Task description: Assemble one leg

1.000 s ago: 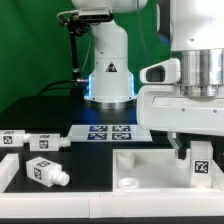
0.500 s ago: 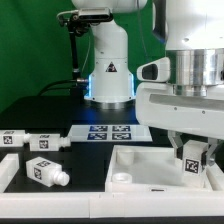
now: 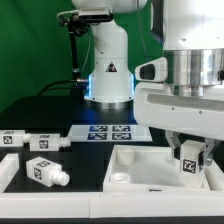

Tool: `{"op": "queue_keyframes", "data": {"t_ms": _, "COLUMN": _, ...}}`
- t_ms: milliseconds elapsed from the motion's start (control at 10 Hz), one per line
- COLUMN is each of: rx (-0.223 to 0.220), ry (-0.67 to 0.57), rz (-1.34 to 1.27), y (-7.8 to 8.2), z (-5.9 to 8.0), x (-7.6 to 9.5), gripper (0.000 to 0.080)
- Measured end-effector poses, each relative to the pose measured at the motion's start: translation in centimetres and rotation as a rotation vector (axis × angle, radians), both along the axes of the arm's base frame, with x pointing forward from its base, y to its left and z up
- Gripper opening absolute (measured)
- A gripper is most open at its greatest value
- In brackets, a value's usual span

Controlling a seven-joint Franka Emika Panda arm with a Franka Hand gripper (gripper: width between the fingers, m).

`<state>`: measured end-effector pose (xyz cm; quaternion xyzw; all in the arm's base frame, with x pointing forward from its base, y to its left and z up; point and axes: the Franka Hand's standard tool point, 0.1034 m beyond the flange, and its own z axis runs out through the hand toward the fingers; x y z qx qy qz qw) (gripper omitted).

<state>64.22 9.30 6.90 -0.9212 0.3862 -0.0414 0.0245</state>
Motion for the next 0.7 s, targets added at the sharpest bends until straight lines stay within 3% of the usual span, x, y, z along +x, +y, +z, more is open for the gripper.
{"op": "queue_keyframes", "data": {"t_ms": 100, "rx": 0.009, "ry": -0.006, "rz": 0.001, "y": 0.0, "z": 1.0, "x": 0.3, "gripper": 0.0373}}
{"op": "queue_keyframes", "data": {"t_ms": 200, "rx": 0.016, "ry": -0.024, "rz": 0.009, "y": -0.2, "z": 2.3, "x": 0.7, "gripper": 0.0556}}
{"op": "queue_keyframes", "data": {"t_ms": 300, "rx": 0.024, "ry": -0.030, "rz": 0.007, "y": -0.4, "z": 3.4, "x": 0.8, "gripper": 0.0556}}
{"op": "queue_keyframes", "data": {"t_ms": 400, "rx": 0.034, "ry": -0.026, "rz": 0.010, "y": -0.9, "z": 4.7, "x": 1.0, "gripper": 0.0630}}
{"op": "queue_keyframes", "data": {"t_ms": 500, "rx": 0.040, "ry": -0.027, "rz": -0.001, "y": -1.7, "z": 5.5, "x": 1.3, "gripper": 0.0644}}
{"op": "queue_keyframes", "data": {"t_ms": 700, "rx": 0.038, "ry": -0.024, "rz": -0.006, "y": -2.0, "z": 5.3, "x": 1.4, "gripper": 0.0648}}
